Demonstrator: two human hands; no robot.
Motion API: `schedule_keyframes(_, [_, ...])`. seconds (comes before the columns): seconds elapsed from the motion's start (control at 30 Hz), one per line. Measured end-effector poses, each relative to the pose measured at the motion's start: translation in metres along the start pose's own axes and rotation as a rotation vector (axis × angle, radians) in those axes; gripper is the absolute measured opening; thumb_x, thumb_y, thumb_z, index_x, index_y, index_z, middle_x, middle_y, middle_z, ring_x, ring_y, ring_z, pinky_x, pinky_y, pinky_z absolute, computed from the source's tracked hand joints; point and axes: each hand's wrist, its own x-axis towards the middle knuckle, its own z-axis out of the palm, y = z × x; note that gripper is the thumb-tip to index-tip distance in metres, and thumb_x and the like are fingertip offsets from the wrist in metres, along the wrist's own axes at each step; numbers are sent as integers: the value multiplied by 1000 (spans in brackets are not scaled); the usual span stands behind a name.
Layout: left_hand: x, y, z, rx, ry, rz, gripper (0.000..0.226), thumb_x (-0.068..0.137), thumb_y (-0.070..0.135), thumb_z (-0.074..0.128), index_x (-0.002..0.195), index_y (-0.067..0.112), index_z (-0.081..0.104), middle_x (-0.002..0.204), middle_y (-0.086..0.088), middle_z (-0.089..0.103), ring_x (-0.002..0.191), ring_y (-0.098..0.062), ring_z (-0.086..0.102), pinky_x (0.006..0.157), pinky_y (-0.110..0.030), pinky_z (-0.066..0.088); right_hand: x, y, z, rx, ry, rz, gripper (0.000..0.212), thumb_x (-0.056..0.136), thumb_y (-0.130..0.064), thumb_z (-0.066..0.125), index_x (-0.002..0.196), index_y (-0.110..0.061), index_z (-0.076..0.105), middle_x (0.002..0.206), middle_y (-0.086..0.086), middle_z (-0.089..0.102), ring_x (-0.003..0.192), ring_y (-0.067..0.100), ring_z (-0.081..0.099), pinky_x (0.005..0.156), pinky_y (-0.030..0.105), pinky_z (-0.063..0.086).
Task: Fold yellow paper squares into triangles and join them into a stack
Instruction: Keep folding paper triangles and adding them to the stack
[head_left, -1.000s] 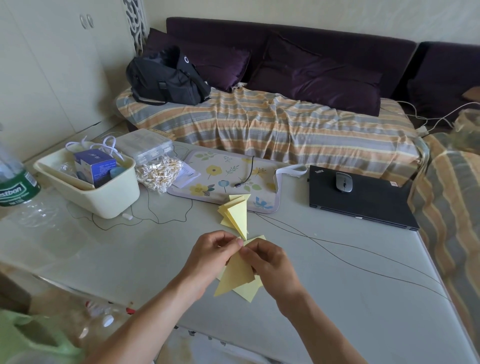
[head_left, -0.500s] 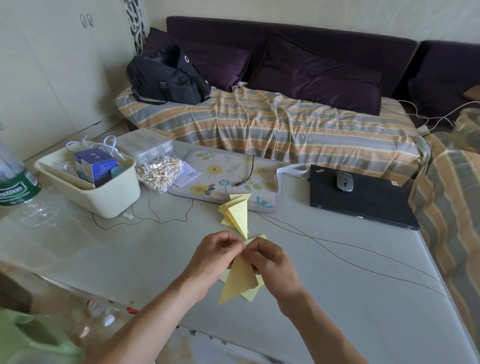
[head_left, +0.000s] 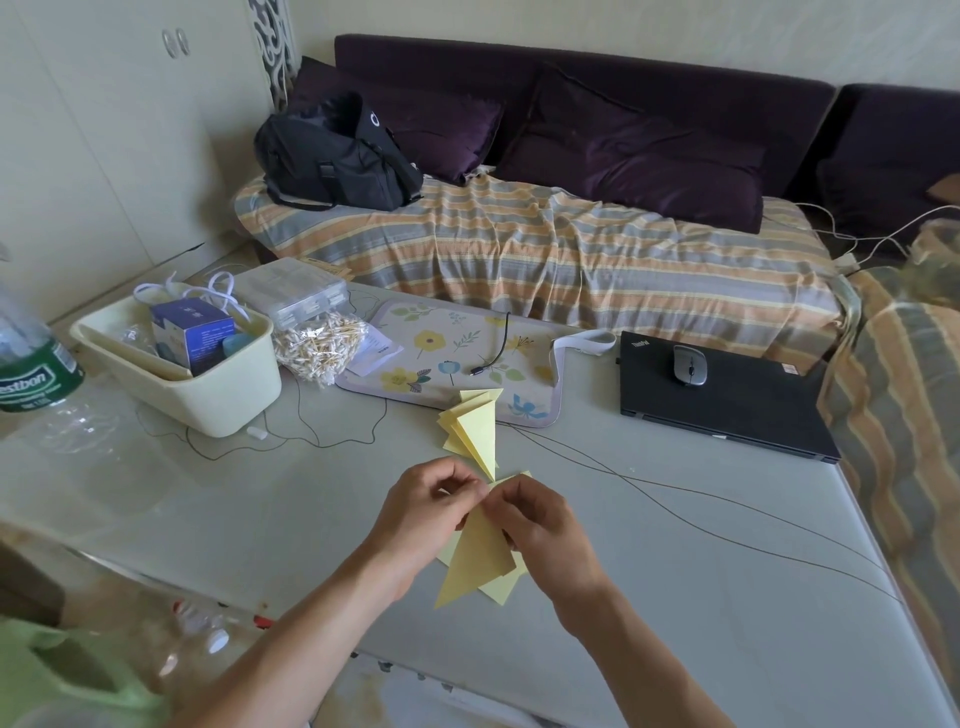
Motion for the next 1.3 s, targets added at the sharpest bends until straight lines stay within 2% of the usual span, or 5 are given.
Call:
schedule_keyframes(0.27, [6, -1, -4, -97, 140, -13, 16, 95, 20, 69, 80, 18, 72, 67, 4, 66, 68, -16, 61, 83, -47, 60, 3, 6, 1, -112, 17, 46, 18, 98, -23, 61, 86, -12, 70, 70, -7, 66, 63, 8, 56, 70, 29, 49])
schedule_keyframes(0.63, [15, -8, -9, -116, 280, 4, 18, 94, 26, 69, 79, 17, 72, 81, -12, 74, 71, -22, 64, 88, -52, 59, 2, 4, -2, -112, 18, 76, 15, 96, -14, 60, 89, -7, 71, 75, -1, 70, 64, 10, 61, 65, 23, 51])
schedule_keyframes(0.87, [8, -5, -5, -92, 157, 12, 13, 94, 17, 71, 82, 17, 76, 64, 7, 68, 61, -7, 59, 67, -23, 54, 2, 5, -3, -62, 50, 56, 12, 95, -22, 65, 88, -14, 71, 77, -4, 68, 68, 7, 59, 68, 22, 46])
schedule_keyframes(1.0, [2, -5, -1, -46, 39, 6, 10, 94, 12, 71, 89, 17, 78, 78, -5, 77, 76, -18, 71, 86, -36, 62, 3, 4, -2, -55, 81, -15, 14, 93, -31, 69, 87, -19, 71, 87, 0, 76, 75, 13, 65, 67, 23, 48])
schedule_keyframes(1.3, [0, 0, -1, 204, 169, 147, 13, 79, 23, 86, 73, 24, 75, 70, 12, 73, 69, -7, 68, 62, -13, 47, 6, 7, -4, -71, 153, -39, 13, 93, -25, 70, 81, -19, 68, 79, 3, 69, 67, 10, 56, 64, 25, 43])
